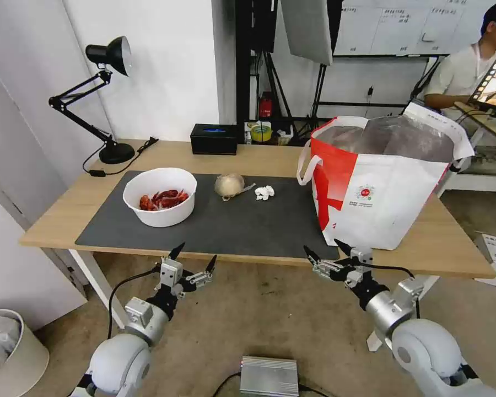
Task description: Pick up the trash from the table and place it into the takeout bag.
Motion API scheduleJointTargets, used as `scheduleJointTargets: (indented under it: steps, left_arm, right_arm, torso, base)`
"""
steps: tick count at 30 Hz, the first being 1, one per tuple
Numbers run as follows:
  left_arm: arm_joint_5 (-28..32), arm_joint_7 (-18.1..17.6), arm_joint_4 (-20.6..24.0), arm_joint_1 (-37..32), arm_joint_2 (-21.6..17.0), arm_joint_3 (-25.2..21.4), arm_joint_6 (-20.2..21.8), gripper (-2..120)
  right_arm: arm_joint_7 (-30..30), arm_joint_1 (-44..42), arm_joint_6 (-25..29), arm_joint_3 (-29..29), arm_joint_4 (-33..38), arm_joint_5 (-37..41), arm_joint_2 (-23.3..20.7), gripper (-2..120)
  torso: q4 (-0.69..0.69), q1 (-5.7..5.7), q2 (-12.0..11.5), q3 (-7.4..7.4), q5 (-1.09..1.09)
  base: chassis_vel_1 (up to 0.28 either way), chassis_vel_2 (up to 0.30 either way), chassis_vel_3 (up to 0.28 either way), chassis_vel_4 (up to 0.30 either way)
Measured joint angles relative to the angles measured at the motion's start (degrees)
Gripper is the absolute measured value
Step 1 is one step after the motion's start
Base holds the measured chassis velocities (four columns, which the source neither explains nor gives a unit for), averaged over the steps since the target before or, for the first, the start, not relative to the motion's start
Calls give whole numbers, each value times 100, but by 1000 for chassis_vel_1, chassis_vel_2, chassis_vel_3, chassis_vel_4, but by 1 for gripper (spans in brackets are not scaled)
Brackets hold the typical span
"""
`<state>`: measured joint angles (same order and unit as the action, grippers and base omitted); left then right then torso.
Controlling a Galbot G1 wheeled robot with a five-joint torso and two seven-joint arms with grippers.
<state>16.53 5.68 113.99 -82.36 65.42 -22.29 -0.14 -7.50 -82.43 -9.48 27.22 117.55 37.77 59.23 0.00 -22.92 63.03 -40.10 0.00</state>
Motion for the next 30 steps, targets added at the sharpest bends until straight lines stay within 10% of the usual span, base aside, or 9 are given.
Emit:
scheduleJointTargets:
  steps: [30]
  left_arm:
    - [-58,2,101,-99,46,-41,-27,100]
  right_arm:
    - [491,1894,-230,-1393,-569,567,-95,100]
  torso:
    - [1,0,-2,-1,0]
  base:
    - [0,0,0,0]
